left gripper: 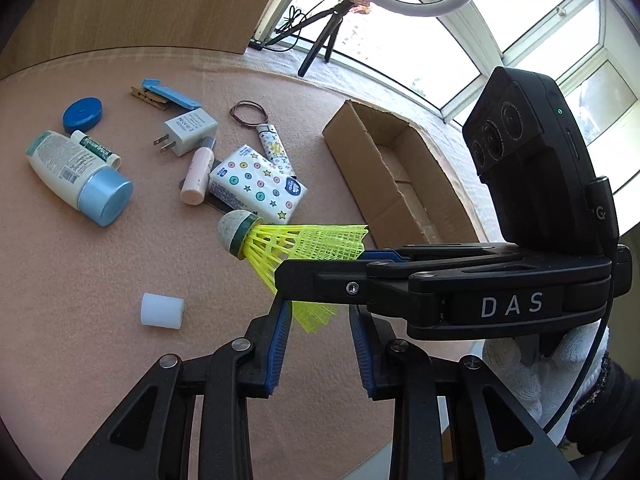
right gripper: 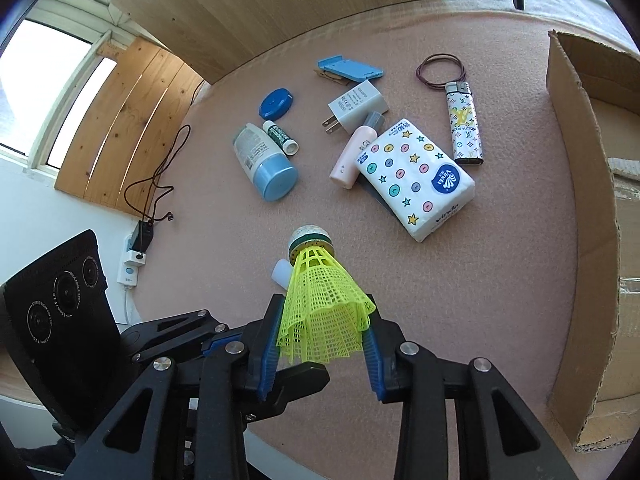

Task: Organize objects
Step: 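Grasp the yellow shuttlecock with the right tool and lift it, then carry the shuttlecock with the right tool into the box and release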

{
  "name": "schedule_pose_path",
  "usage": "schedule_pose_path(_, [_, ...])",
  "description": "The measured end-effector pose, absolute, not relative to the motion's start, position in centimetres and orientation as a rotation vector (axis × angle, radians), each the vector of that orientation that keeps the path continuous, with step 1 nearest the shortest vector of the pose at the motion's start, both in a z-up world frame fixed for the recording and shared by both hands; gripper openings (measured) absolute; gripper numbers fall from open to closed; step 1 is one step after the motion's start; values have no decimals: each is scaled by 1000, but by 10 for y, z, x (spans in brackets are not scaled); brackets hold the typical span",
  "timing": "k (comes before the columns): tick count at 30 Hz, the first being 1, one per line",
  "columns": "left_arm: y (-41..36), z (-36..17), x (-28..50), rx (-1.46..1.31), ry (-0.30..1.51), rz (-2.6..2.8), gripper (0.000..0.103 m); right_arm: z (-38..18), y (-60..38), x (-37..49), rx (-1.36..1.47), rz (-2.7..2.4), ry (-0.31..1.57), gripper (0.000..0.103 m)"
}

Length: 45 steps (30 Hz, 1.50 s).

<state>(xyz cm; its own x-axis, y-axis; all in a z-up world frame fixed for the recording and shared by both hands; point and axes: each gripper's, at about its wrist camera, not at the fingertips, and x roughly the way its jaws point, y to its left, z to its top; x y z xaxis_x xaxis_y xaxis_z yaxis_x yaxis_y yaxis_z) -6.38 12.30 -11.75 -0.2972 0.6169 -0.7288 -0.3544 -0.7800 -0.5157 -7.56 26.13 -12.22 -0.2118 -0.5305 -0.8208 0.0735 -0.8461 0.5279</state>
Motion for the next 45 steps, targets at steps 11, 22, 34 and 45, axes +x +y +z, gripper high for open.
schedule_pose_path(11, [207,-69,-87,-1184,-216,2037,31,-65,334,-60,1525,-2361,-605,32])
schedule_pose_path(22, [306,-69,-101,-1165,-141,1909,31,-57,424,-44,1527,-2527,-721,32])
schedule_pose_path(34, [343,-83,-110,-1192,-94,1866,31,-70,455,-36,1569,-2573,-756,32])
schedule_pose_path(45, [326,-91,-117,-1296,-32,1947,93,-60,453,-40,1614,-2714,-610,68])
